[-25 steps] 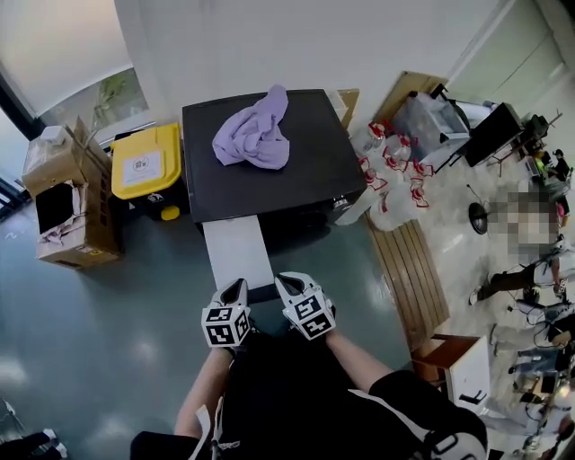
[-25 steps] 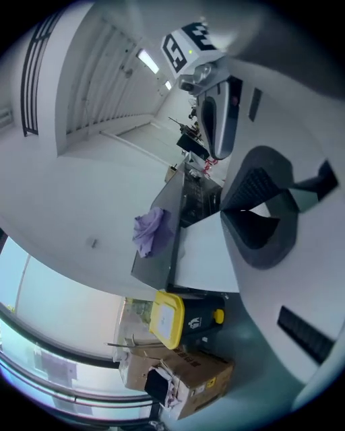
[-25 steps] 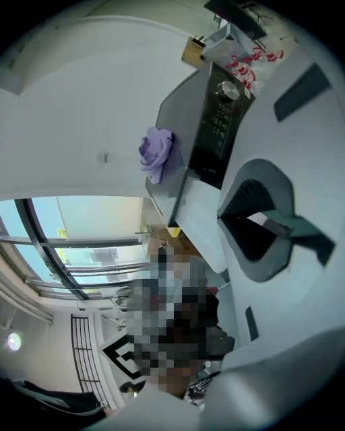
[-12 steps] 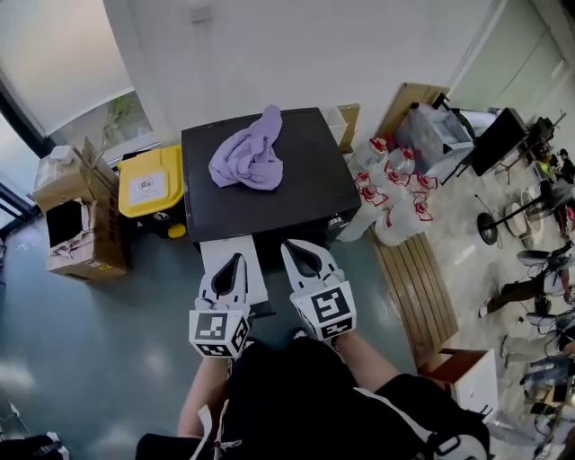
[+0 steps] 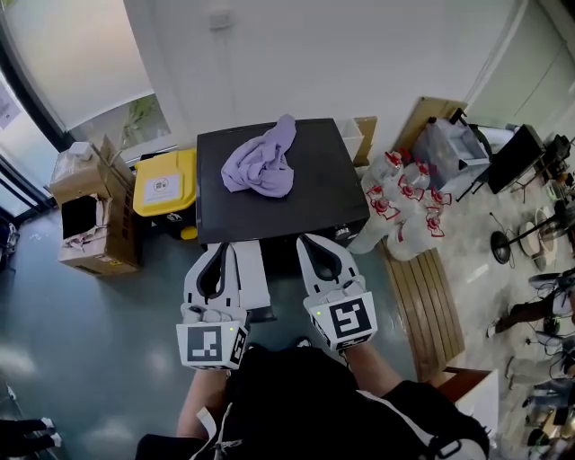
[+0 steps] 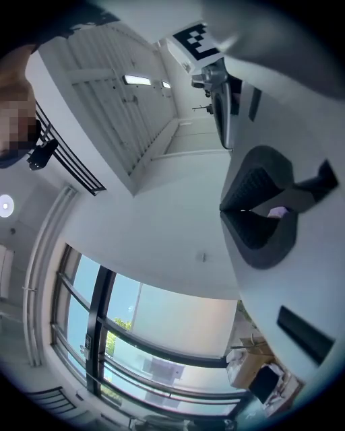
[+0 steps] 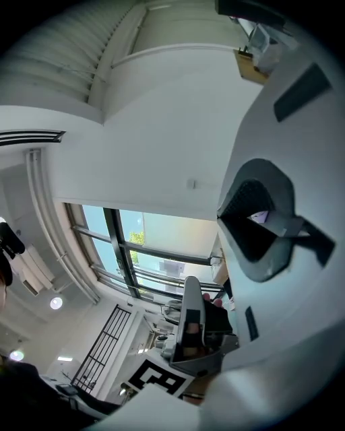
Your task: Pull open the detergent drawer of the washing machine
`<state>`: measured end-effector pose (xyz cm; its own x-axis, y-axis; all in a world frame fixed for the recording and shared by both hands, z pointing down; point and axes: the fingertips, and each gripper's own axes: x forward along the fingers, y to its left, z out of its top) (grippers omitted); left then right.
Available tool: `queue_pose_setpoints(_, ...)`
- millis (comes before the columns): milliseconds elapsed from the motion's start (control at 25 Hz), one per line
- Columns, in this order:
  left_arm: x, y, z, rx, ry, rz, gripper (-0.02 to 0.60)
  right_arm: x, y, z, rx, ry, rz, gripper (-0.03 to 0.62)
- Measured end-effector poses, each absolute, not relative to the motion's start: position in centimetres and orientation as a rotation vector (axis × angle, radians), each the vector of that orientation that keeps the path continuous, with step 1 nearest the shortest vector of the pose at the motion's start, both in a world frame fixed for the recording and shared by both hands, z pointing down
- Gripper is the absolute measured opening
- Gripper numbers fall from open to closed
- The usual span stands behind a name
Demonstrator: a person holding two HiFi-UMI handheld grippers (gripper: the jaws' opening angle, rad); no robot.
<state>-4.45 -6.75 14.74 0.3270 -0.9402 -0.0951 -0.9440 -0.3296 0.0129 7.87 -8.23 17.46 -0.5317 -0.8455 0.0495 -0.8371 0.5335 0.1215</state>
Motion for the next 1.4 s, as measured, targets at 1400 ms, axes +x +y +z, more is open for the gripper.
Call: queue_pose_setpoints(1400, -3.5, -4.4, 16.9, -2.587, 1.825, 0.119, 0.021, 9.0, -6.8, 17.8, 1.477, -2.676, -0.134, 0.008)
